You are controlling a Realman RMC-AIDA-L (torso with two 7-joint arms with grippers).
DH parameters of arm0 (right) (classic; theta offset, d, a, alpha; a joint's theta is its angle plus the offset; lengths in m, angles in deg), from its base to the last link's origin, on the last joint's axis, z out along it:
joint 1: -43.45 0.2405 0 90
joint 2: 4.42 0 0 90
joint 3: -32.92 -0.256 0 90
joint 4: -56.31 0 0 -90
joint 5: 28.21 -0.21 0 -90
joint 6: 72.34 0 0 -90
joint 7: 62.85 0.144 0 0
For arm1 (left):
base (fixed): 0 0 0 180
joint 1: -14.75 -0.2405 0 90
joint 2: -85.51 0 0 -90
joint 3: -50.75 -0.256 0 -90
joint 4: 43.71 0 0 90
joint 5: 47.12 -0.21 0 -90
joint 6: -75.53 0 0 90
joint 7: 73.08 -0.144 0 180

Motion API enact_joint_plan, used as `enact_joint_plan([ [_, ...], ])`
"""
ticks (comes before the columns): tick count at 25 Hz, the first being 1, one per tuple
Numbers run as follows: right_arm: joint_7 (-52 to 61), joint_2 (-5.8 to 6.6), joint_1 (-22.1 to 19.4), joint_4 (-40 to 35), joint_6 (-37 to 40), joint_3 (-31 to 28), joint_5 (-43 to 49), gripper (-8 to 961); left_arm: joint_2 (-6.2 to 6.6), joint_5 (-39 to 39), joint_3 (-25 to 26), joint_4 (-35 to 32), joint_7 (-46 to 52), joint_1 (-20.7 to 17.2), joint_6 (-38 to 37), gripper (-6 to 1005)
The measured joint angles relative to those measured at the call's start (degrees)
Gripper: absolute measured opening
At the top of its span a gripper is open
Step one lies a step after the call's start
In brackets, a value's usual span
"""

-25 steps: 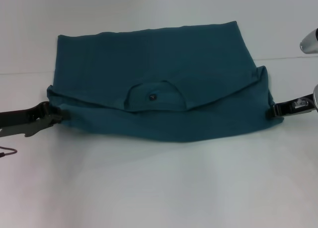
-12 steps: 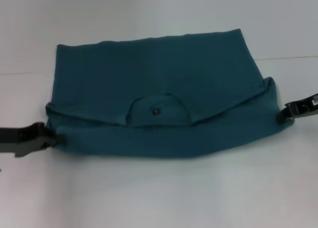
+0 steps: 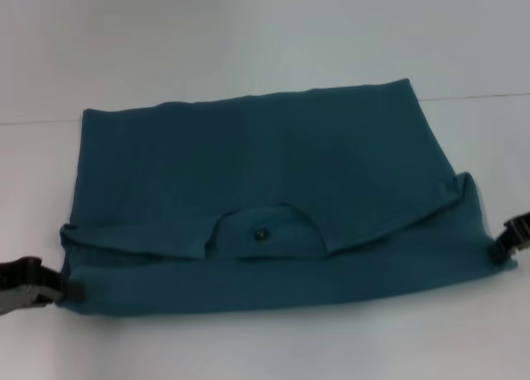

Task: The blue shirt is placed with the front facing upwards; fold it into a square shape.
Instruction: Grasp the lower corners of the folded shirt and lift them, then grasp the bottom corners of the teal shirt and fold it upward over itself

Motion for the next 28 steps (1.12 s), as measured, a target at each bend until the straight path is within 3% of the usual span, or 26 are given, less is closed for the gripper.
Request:
enact_joint_plan([
  [9, -1.2, -0.35, -1.0, -0.1, 8.4, 0.2, 1.7, 40, -0.24, -5.8, 0.2, -2.4, -0.1, -1.9, -7.0, 32],
  [19, -3.9, -2.49, -1.4, -0.2, 14.9, -0.4, 1.4, 40, -1.47, -7.4, -0.3, -5.0, -0.5, -3.6, -13.4, 32],
  [24, -5.0, -2.0, -1.3, -0.2, 14.6, -3.8, -0.3, 40, -0.92, -6.9, 2.1, -4.9, -1.1, -2.8, -13.3, 32],
  [28, -4.9, -0.44, -0.6, -0.2, 12.4, -8.3, -2.9, 40, 0.54, -6.9, 3.9, -4.3, -0.3, -0.2, -12.9, 32],
])
